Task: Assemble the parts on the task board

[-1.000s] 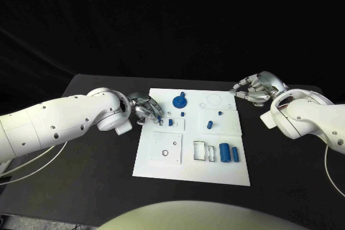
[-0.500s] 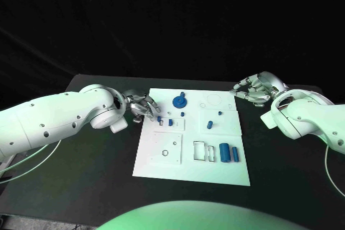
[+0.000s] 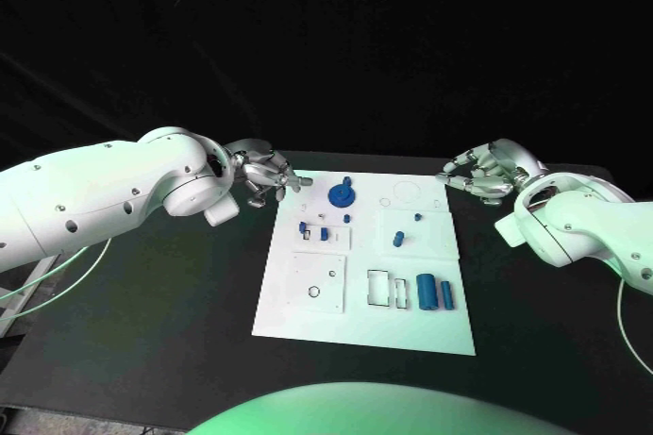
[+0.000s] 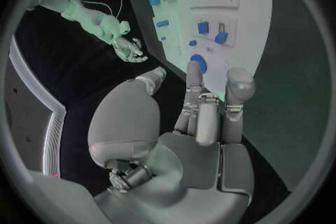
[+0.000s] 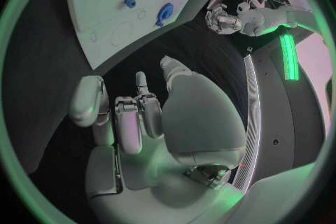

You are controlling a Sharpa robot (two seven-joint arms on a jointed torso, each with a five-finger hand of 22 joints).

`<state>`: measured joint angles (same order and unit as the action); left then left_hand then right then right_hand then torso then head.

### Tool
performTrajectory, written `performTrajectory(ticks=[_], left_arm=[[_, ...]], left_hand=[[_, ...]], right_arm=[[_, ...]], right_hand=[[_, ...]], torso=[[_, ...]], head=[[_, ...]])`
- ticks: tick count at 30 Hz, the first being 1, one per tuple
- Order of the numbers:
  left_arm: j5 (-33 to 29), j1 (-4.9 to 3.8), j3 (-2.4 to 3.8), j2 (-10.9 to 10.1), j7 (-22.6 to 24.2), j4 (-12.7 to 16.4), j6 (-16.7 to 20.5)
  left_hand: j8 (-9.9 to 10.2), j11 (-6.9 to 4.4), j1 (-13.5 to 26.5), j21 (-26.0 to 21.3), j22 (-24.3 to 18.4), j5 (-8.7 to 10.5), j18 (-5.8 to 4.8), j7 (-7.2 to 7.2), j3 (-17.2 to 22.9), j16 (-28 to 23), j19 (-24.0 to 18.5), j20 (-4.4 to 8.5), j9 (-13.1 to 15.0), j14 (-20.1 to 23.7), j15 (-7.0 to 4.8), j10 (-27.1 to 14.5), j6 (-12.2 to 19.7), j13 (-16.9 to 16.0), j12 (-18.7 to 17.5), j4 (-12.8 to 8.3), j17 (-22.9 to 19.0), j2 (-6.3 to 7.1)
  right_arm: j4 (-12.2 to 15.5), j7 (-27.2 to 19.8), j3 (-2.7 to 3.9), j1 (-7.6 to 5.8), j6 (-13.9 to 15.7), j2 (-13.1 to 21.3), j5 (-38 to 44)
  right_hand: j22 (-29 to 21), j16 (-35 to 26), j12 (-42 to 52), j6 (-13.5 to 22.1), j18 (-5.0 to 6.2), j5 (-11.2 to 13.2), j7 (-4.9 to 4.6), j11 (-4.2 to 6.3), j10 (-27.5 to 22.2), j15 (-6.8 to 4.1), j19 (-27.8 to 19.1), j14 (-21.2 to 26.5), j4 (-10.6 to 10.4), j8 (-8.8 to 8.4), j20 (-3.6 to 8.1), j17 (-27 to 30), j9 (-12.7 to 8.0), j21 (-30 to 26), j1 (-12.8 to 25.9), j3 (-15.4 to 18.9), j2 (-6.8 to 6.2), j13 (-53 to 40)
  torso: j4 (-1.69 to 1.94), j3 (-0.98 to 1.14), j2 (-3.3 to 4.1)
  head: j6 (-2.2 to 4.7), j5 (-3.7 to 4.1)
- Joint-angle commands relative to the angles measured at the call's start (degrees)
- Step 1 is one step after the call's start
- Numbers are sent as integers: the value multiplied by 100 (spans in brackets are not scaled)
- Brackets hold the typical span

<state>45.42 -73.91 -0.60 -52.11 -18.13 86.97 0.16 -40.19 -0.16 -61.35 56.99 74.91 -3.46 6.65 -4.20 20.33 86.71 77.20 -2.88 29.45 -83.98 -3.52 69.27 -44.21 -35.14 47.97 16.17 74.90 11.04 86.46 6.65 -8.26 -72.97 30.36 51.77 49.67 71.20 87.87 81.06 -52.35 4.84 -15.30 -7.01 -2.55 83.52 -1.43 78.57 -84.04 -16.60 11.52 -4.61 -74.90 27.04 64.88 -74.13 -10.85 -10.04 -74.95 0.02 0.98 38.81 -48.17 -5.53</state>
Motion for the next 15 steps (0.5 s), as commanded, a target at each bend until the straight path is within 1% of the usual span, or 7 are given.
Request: performTrajectory(ticks=[1, 3, 4, 6, 9, 12, 15], left_arm=[[707, -75, -2, 133, -517, -71, -464], [778, -106, -2, 208, -717, -130, -750], [807, -124, -2, 258, -848, -170, -943], [848, -151, -2, 332, -1019, -236, -1209], [986, -221, -4, 506, -1299, -408, -1680], [1152, -277, -9, 650, -1477, -557, -1969], [1347, -322, -14, 780, -1627, -694, -2194]], left_hand=[[-270, -67, 97, 102, 388, 67, -47, 76, -279, 45, 93, 49, 117, -469, -70, 202, -109, -516, 550, 67, 859, -20], [-270, -76, 143, 113, 395, 73, -50, 76, -373, 54, 104, 68, 118, -473, -75, 206, -46, -585, 627, 71, 876, -44], [-237, -76, 75, 129, 404, 54, -56, 72, -378, 60, 118, 72, 95, -476, -74, 217, 1, -646, 695, 64, 890, -141], [-217, -74, -4, 128, 408, 21, -58, 69, -384, 63, 124, 72, 74, -478, -71, 214, 0, -676, 736, 63, 896, -201], [-215, -71, 4, 141, 414, 21, -61, 69, -414, 74, 132, 71, 64, -483, -70, 195, -26, -663, 734, 68, 921, -218], [-234, -73, -15, 99, 405, 9, -55, 77, -502, 65, 119, 68, 60, -478, -68, 147, -100, -631, 724, 65, 900, -197], [-301, -98, -68, 99, 417, -185, -55, 112, -576, 77, 125, 75, 94, -484, -82, 163, -255, -728, 829, 68, 931, -289]], right_arm=[[-2, -1, -1, 4, -96, -15, 52], [-3, -2, -1, 4, -98, -20, 51], [-3, -3, -1, 4, -100, -22, 50], [-5, -3, -1, 4, -99, -24, 50], [-8, -4, -1, 5, -96, -30, 49], [-8, -3, -1, 6, -93, -36, 48], [-7, -1, -1, 6, -91, -41, 48]], right_hand=[[9, -16, -4, 47, 101, 13, 1, 23, 5, -26, 19, -458, 2, 31, 23, -919, 7, -21, 62, -19, 5, -584], [9, -16, -4, 47, 101, 13, 1, 23, 5, -26, 19, -458, 2, 31, 23, -919, 7, -21, 62, -19, 5, -584], [9, -16, -4, 47, 101, 13, 1, 23, 5, -26, 19, -458, 2, 31, 23, -919, 7, -21, 62, -19, 5, -584], [9, -16, -4, 47, 101, 13, 1, 23, 5, -26, 19, -458, 2, 31, 23, -919, 7, -21, 62, -19, 5, -584], [9, -16, -4, 47, 101, 13, 1, 23, 5, -26, 19, -458, 2, 31, 23, -919, 7, -21, 62, -19, 5, -584], [9, -16, -4, 47, 101, 13, 1, 23, 5, -26, 19, -458, 2, 31, 23, -919, 7, -21, 62, -19, 5, -584], [9, -16, -4, 47, 101, 13, 1, 23, 5, -26, 19, -458, 2, 31, 23, -919, 7, -21, 62, -19, 5, -584]], torso=[[-2, -1, 9], [-3, -5, 10], [-4, -6, 12], [-2, -12, 17], [5, -13, 19], [10, -5, 14], [9, -4, 19]], head=[[12, 12], [15, 16], [12, 18], [14, 23], [20, 25], [14, 20], [19, 23]])
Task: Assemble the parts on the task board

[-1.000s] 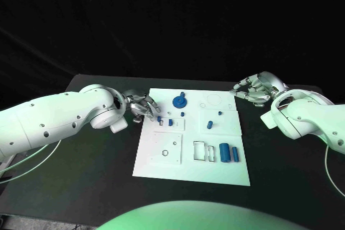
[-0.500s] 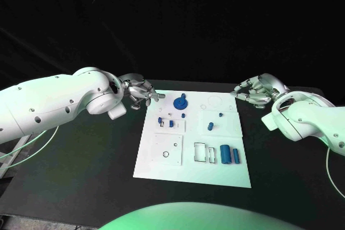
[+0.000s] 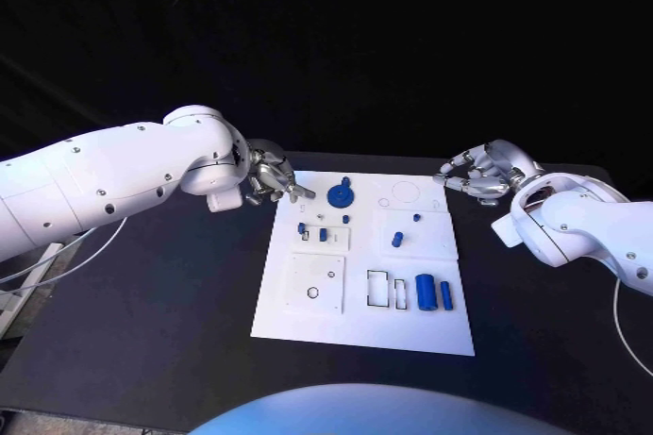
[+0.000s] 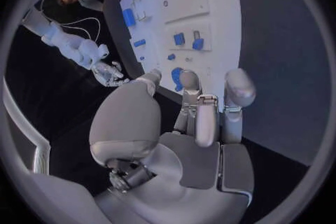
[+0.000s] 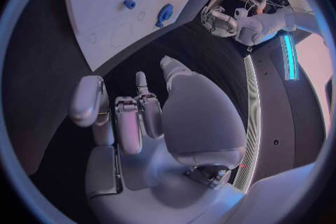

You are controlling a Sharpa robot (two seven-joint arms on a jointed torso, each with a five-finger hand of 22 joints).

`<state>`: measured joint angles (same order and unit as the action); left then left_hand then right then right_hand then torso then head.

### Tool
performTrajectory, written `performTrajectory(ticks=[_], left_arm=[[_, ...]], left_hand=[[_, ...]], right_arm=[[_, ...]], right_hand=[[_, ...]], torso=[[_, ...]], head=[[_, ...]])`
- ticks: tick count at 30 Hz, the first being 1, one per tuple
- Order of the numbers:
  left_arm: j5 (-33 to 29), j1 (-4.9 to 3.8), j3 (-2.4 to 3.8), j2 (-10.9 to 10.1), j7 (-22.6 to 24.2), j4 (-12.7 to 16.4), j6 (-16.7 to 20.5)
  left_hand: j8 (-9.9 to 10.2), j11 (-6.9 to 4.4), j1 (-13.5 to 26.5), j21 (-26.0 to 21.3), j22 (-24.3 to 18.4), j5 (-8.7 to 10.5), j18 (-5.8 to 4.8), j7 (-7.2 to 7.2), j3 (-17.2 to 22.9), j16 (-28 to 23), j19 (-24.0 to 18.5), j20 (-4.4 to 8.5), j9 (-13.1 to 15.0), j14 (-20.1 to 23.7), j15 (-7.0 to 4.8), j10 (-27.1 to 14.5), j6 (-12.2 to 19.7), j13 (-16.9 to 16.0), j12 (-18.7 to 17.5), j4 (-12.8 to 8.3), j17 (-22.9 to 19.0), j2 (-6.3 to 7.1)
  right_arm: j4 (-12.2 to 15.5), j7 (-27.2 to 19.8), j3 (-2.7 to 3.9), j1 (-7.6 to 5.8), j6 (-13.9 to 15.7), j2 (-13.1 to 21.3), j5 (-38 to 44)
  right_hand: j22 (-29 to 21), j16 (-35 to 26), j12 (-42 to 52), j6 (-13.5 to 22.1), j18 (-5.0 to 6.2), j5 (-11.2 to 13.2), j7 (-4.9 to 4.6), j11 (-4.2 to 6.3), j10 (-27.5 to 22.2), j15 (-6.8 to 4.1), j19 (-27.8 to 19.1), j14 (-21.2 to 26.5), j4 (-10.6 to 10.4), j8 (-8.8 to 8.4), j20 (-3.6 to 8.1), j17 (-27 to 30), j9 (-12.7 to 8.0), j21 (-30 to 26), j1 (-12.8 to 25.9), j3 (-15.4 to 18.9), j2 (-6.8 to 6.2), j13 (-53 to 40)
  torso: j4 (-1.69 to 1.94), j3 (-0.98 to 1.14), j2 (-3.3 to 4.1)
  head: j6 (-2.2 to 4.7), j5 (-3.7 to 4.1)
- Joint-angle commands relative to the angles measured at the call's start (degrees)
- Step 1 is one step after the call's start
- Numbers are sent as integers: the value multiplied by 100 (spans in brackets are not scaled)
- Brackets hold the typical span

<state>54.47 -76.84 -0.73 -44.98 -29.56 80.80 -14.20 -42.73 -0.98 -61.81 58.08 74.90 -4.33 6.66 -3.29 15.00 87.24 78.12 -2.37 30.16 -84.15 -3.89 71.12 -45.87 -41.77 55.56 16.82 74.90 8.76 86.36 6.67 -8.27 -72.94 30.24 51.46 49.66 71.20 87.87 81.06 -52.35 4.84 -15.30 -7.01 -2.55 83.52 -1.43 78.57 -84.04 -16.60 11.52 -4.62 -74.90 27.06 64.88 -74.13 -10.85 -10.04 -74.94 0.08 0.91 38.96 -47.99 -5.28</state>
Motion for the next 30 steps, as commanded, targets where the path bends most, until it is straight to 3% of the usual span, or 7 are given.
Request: performTrajectory(ticks=[1, 2, 7, 17, 19, 23, 30], left_arm=[[492, -44, -5, 108, -536, -123, -834], [524, -56, -8, 140, -572, -159, -889], [624, -110, -32, 279, -707, -288, -1016], [597, -131, -90, 501, -597, -380, -1147], [594, -131, -111, 536, -605, -419, -1141], [588, -131, -147, 599, -614, -489, -1129], [570, -123, -218, 739, -582, -628, -1090]], left_hand=[[-58, -24, -28, -3, 421, -145, -57, 29, -53, 27, 38, 27, 33, -468, -51, -8, -114, -99, 102, 3, 936, -80], [-63, -31, -48, -11, 424, -269, -56, 43, -70, 30, 38, 33, 48, -470, -57, 1, -142, -126, 135, 2, 943, -117], [-38, -35, -60, 13, 441, -435, -64, 41, -113, 43, 52, 40, 67, -476, -62, -2, -132, -169, 185, 2, 975, -173], [59, -14, -104, 41, 465, -529, -74, 12, -213, 59, 69, 36, 54, -483, -49, -71, -42, -124, 168, -3, 1011, -119], [59, -13, -100, 50, 469, -537, -76, 11, -218, 62, 73, 35, 55, -485, -48, -72, -50, -125, 171, 0, 1018, -127], [69, -10, -107, 53, 477, -632, -77, 10, -241, 66, 78, 31, 56, -487, -44, -85, -68, -127, 184, -2, 1026, -159], [121, -2, -202, 48, 496, -916, -77, 0, -286, 82, 84, 22, 53, -493, -36, -119, -63, -140, 224, -7, 1061, -199]], right_arm=[[2, -3, 0, 4, -77, -11, 49], [2, -2, 0, 4, -77, -12, 49], [7, 1, 0, 4, -70, -16, 49], [1, -10, 0, 4, -54, -37, 49], [3, -13, 0, 4, -44, -37, 49], [6, -17, 0, 4, -28, -37, 51], [12, -23, 0, 5, -12, -42, 54]], right_hand=[[9, -16, -4, 47, 101, 13, 1, 23, 5, -26, 19, -458, 2, 31, 24, -919, 5, -21, 62, -19, 5, -585], [9, -16, -4, 47, 101, 13, 1, 23, 5, -26, 19, -458, 2, 31, 24, -919, 5, -21, 62, -19, 5, -585], [9, -16, -4, 47, 101, 13, 1, 23, 5, -26, 19, -458, 2, 31, 24, -919, 5, -21, 62, -19, 5, -585], [9, -16, -3, 48, 102, 9, 2, 24, 5, -27, 21, -458, 1, 35, 24, -920, 10, -24, 72, -15, 5, -584], [9, -16, -3, 48, 102, 9, 2, 24, 5, -27, 21, -458, 1, 35, 24, -920, 10, -24, 72, -15, 5, -584], [9, -16, -3, 48, 102, 9, 2, 24, 5, -27, 21, -458, 1, 35, 24, -920, 10, -24, 72, -15, 5, -584], [9, -17, -4, 50, 102, 5, 2, 24, 5, -27, 21, -458, 2, 35, 24, -920, 11, -26, 73, -15, 4, -583]], torso=[[3, 0, 6], [6, -2, 6], [13, -2, 5], [6, -14, -1], [9, -8, -8], [9, 0, -6], [6, -7, 6]], head=[[-4, -3], [-8, -4], [-24, -15], [-41, -46], [-41, -49], [-48, -44], [-37, -45]])
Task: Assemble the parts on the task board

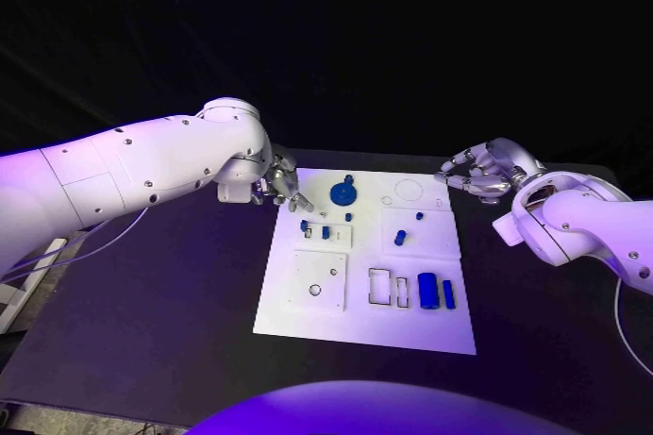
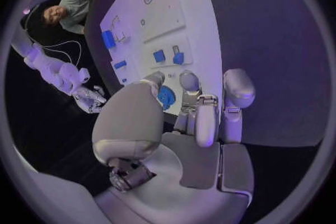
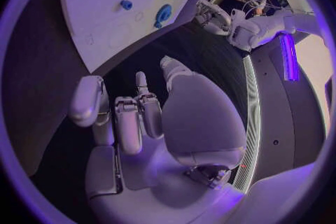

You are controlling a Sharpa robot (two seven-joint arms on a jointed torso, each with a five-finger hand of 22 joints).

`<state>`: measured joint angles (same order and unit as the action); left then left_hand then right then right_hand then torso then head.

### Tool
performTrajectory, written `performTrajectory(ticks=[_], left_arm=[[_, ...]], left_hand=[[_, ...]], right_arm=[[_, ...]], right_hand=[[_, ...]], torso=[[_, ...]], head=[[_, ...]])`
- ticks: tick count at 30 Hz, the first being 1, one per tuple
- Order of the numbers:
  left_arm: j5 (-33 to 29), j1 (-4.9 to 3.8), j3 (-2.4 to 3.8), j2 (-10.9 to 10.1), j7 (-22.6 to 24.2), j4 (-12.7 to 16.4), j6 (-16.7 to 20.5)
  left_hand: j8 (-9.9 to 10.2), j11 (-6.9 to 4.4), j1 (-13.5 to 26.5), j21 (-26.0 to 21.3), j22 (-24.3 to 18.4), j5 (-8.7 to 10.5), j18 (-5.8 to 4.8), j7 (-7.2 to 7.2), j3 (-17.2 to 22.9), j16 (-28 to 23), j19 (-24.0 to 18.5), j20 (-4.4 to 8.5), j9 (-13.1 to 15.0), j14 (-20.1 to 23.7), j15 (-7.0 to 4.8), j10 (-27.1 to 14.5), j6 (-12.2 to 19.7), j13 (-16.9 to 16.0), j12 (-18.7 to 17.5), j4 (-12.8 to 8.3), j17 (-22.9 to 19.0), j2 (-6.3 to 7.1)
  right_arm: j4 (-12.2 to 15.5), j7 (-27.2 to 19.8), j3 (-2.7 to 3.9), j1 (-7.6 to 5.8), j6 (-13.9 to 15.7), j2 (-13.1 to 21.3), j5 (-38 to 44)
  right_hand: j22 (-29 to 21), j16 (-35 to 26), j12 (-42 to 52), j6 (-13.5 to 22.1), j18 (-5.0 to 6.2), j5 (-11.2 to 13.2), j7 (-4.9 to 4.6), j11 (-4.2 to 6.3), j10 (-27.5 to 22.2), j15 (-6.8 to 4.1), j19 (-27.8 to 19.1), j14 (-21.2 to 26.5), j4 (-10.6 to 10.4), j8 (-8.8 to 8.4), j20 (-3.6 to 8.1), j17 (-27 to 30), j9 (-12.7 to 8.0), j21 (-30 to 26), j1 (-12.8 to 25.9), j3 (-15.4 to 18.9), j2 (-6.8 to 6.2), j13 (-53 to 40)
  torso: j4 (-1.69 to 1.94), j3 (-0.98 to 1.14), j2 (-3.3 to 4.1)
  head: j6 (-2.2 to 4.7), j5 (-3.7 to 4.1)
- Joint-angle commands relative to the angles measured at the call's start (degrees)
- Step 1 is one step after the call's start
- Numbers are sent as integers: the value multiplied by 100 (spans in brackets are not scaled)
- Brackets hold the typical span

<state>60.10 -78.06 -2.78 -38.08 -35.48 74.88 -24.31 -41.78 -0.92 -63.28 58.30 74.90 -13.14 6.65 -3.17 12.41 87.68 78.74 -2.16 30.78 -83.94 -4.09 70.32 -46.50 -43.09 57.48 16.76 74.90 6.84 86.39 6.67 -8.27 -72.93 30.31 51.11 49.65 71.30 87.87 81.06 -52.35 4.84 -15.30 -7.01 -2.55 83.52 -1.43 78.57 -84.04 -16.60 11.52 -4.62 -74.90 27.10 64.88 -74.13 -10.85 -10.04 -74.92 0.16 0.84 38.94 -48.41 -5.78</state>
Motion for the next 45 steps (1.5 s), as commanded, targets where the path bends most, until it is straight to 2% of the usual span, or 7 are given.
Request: performTrajectory(ticks=[1, 5, 10, 21, 29, 37, 45], left_arm=[[5, 0, -21, 66, 16, -51, -72], [-6, 3, -42, 118, 34, -90, -75], [-21, 8, -62, 187, 31, -164, -121], [-70, 46, -96, 282, 6, -257, -246], [-114, 76, -103, 306, -24, -289, -309], [-126, 143, -103, 328, -42, -318, -276], [-158, 160, -103, 327, -32, -337, -288]], left_hand=[[32, -7, -68, 33, 500, -69, -78, -13, -30, 40, 25, 1, -9, -515, -15, -40, 2, -15, 42, 0, 1065, -11], [40, -7, -87, 45, 508, -121, -80, -14, -34, 51, 31, 0, -8, -520, -13, -39, 1, -26, 57, -1, 1090, -18], [52, -5, -110, 46, 514, -191, -80, -16, -39, 55, 32, -2, -9, -522, -12, -44, 3, -32, 68, 0, 1098, -25], [60, -4, -119, 39, 514, -214, -79, -18, -39, 57, 30, -3, -10, -523, -11, -23, 9, -87, 110, -1, 1103, -32], [67, 0, -114, 35, 515, -225, -79, -23, -45, 59, 27, -4, -11, -524, -9, -40, 16, -61, 94, 2, 1108, -34], [78, 2, -161, 36, 524, -286, -80, -21, -21, 62, 27, -8, -8, -525, -5, -56, 15, -70, 113, -9, 1115, -88], [80, 0, -208, 28, 527, -325, -78, -19, -4, 64, 23, -10, -4, -526, -4, -67, 11, -72, 123, -13, 1119, -104]], right_arm=[[9, -23, 0, 4, -18, -8, 55], [11, -22, 0, 4, -15, -6, 57], [12, -22, 0, 4, -15, -7, 57], [13, -20, 0, 4, -21, -11, 57], [13, -21, 0, 4, -23, -17, 57], [12, -24, 0, 6, -26, -22, 57], [13, -24, 0, 8, -24, -19, 57]], right_hand=[[-1, -17, -4, 50, 101, 5, 2, 24, 5, -27, 21, -458, 2, 35, 24, -920, 7, -26, 73, -15, 4, -585], [-1, -17, -4, 50, 101, 5, 2, 24, 5, -27, 21, -458, 2, 35, 24, -920, 7, -26, 73, -15, 4, -585], [-1, -17, -4, 50, 101, 5, 2, 24, 5, -27, 21, -458, 2, 35, 24, -920, 7, -26, 73, -15, 4, -585], [-1, -17, -4, 50, 101, 5, 2, 24, 5, -27, 21, -458, 2, 35, 24, -920, 7, -26, 73, -15, 4, -585], [-1, -17, -4, 50, 101, 5, 2, 24, 5, -27, 21, -458, 2, 35, 24, -920, 7, -26, 73, -15, 4, -585], [-1, -17, -4, 50, 101, 5, 2, 24, 5, -27, 21, -458, 2, 35, 24, -920, 7, -26, 73, -15, 4, -585], [-1, -17, -4, 50, 101, 5, 2, 24, 5, -27, 21, -458, 2, 35, 24, -920, 7, -26, 73, -15, 4, -585]], torso=[[-4, 1, 6], [-10, 1, 12], [-1, 5, 2], [-7, 5, 3], [14, -2, -2], [-11, -2, -1], [-1, 9, -2]], head=[[-1, 5], [-10, 1], [-44, 16], [-37, 1], [-40, 2], [-34, -9], [-33, 6]])
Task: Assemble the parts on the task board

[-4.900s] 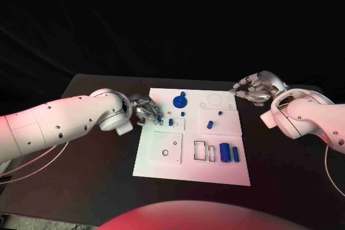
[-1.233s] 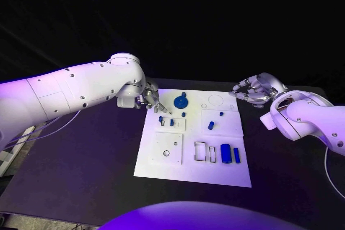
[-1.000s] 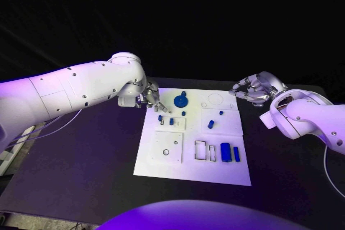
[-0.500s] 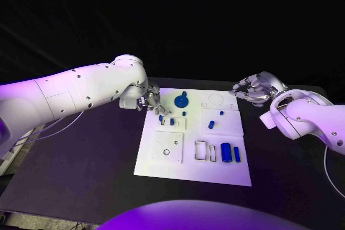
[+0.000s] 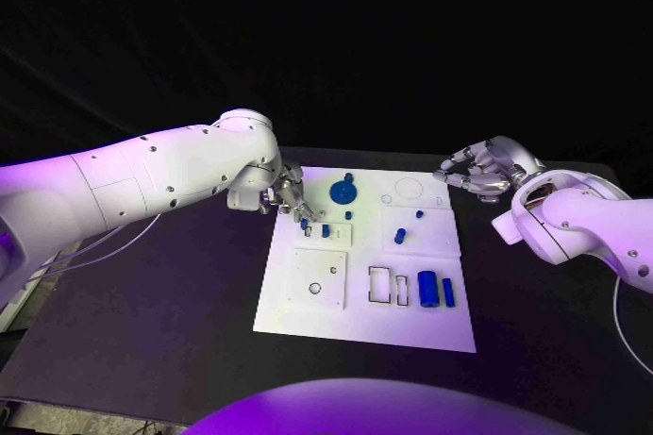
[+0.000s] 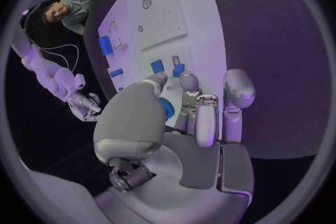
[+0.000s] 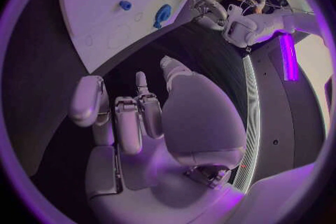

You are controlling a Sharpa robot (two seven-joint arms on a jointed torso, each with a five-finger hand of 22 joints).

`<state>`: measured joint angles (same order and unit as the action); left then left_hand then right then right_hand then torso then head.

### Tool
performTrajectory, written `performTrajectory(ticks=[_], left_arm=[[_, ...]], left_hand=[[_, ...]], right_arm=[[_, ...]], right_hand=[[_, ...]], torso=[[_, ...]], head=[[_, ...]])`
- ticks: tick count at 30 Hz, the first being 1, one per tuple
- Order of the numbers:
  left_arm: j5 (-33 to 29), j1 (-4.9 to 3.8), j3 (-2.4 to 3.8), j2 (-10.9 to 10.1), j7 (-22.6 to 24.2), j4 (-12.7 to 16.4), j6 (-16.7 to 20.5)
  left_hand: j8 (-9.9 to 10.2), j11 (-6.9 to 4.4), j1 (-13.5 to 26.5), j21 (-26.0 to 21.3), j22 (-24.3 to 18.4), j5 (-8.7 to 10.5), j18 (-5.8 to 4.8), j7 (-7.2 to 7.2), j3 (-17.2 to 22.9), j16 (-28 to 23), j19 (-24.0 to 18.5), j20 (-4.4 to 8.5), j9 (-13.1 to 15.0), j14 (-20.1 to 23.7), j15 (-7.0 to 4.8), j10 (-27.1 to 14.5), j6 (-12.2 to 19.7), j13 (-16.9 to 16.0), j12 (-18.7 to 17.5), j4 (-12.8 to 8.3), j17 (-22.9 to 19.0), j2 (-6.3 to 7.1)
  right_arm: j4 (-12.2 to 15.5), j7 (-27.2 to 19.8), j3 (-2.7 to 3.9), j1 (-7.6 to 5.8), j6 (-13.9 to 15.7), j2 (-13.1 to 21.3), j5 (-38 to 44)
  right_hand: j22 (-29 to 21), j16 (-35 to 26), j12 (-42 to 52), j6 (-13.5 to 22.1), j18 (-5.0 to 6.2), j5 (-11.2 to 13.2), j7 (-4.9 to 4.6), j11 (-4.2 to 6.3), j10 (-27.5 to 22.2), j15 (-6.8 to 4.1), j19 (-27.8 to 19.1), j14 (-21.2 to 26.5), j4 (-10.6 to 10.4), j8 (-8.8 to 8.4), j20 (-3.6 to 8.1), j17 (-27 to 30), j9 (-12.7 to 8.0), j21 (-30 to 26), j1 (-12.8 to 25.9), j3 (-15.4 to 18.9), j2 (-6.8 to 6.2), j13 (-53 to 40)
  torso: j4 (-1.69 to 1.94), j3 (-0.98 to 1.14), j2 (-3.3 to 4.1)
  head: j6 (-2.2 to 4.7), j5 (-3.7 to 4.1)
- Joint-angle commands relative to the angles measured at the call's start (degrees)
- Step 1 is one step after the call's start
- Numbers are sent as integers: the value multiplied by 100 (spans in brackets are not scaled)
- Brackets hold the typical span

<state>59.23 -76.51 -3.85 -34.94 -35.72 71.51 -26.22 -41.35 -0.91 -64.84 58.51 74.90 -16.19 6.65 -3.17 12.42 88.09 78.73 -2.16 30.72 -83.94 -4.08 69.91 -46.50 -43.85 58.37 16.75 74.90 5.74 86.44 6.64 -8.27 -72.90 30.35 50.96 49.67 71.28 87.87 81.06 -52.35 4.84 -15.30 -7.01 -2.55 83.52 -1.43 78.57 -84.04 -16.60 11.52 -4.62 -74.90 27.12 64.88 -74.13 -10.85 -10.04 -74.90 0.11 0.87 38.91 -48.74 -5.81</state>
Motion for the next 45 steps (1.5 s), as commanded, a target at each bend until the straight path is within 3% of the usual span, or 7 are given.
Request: performTrajectory(ticks=[1, 23, 39, 42, 45], left_arm=[[-75, 5, 3, 14, -6, 0, -100], [-108, 21, 3, 46, -20, -50, -126], [-123, 28, 2, 59, -62, -83, -165], [-127, 29, 2, 61, -50, -87, -144], [-140, 29, 2, 65, -36, -93, -122]], left_hand=[[37, 0, -52, 7, 527, -20, -78, -19, -5, 23, 25, -10, 2, -526, -5, -26, 10, 4, 34, -13, 1119, 6], [52, -9, -291, -6, 549, -170, -76, -8, 114, 29, 18, -9, 21, -527, -11, -72, 3, 5, 64, -21, 1134, -61], [48, -5, -296, 0, 556, -173, -78, -13, 109, 35, 20, -9, 28, -530, -9, -77, -4, 1, 73, -13, 1146, -36], [31, -18, -401, -1, 567, -184, -77, 7, 192, 41, 21, -6, 49, -532, -16, -84, -28, -6, 90, -27, 1159, -90], [24, -39, -744, -12, 588, 184, -74, 31, 508, 49, 19, 10, 86, -536, -35, -104, -15, 2, 107, -81, 1177, -172]], right_arm=[[8, -21, 0, 5, -28, -4, 56], [1, -20, 0, 6, -32, -14, 56], [1, -16, 0, 6, -34, -23, 56], [2, -15, 0, 6, -34, -22, 56], [2, -14, 0, 6, -34, -23, 56]], right_hand=[[1, -17, -4, 50, 102, 5, 2, 24, 5, -27, 21, -458, 2, 35, 24, -920, 5, -26, 73, -15, 4, -586], [4, -17, -5, 58, 102, -11, 2, 25, 4, -28, 25, -459, 5, 40, 25, -921, 13, -31, 73, -19, 9, -583], [4, -17, -5, 58, 102, -11, 2, 25, 4, -28, 25, -459, 5, 40, 25, -921, 13, -31, 73, -19, 9, -583], [4, -17, -5, 58, 102, -11, 2, 25, 4, -28, 25, -459, 5, 40, 25, -921, 13, -31, 73, -19, 9, -583], [4, -17, -5, 58, 102, -11, 2, 25, 4, -28, 25, -459, 5, 40, 25, -921, 13, -31, 73, -19, 9, -583]], torso=[[5, 6, 0], [3, -1, 1], [2, -1, 8], [2, -1, 8], [5, 1, 1]], head=[[0, 8], [-9, 9], [-38, 10], [-44, 5], [-53, 10]])
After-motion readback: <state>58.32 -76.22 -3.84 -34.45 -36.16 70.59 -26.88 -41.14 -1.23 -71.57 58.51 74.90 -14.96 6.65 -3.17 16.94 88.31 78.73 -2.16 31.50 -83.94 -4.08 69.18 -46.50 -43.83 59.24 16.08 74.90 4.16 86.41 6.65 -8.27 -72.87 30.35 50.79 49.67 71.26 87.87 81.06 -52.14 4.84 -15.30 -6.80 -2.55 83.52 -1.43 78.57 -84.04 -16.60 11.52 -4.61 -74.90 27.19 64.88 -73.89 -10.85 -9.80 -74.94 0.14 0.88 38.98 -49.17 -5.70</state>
